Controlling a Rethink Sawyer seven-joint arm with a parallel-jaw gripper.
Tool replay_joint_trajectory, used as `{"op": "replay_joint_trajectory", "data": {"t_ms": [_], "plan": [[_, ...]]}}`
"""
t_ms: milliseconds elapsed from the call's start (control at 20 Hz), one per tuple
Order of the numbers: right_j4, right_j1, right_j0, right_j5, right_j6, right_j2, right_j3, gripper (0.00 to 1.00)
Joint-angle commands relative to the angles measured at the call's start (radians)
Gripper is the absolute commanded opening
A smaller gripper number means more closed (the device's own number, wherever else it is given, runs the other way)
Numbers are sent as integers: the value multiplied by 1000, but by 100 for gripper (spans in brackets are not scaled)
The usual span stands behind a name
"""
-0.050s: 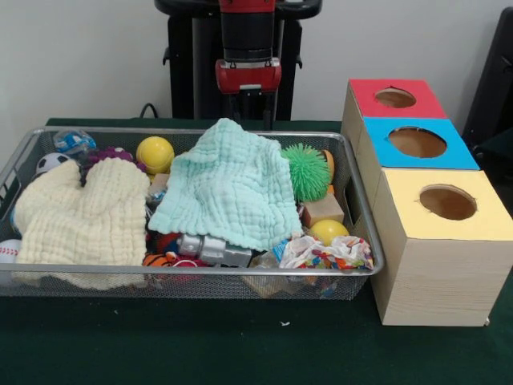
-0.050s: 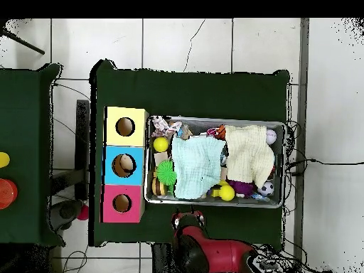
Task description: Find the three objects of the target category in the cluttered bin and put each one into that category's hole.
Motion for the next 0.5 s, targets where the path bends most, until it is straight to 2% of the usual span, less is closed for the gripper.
{"op": "replay_joint_trajectory", "data": {"t_ms": [50, 150, 250, 500], "plan": [[-24, -33, -8, 29, 95, 54, -194, 100], [-14, -68, -26, 87, 99, 87, -190, 100], [-14, -74, -43, 101, 106, 110, -196, 100], [-20, -33, -48, 50, 112, 111, -240, 100]]}}
